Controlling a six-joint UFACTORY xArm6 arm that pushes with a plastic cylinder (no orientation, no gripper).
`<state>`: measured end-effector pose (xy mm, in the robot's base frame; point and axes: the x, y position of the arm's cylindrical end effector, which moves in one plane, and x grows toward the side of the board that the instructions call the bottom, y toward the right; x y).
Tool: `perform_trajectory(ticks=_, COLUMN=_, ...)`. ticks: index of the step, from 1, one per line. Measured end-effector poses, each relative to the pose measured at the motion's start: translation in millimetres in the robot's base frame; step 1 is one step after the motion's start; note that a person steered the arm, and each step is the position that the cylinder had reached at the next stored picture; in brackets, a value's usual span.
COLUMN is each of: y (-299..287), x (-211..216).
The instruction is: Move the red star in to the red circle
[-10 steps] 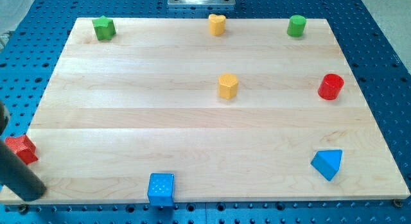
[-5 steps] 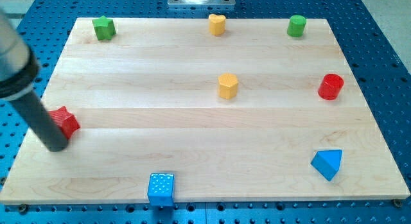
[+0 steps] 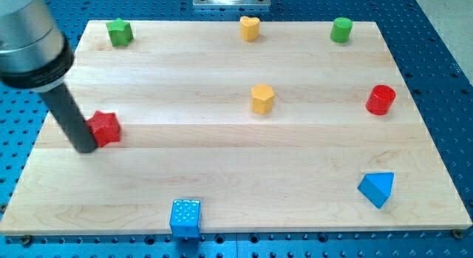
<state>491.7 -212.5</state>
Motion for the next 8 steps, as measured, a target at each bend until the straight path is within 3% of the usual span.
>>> perform_trajectory(ticks=1, y=26, x=-4)
perform_trajectory(ticks=2, y=3, x=-4)
perform_trajectory(ticks=3, y=-1, x=-34)
perform_trajectory(ticks=4, y=69, x=-47)
perform_trajectory(ticks=5, y=141, x=-33)
perform_trajectory(ticks=7, y=112, x=3)
perform_trajectory(ticks=8, y=180, x=-3)
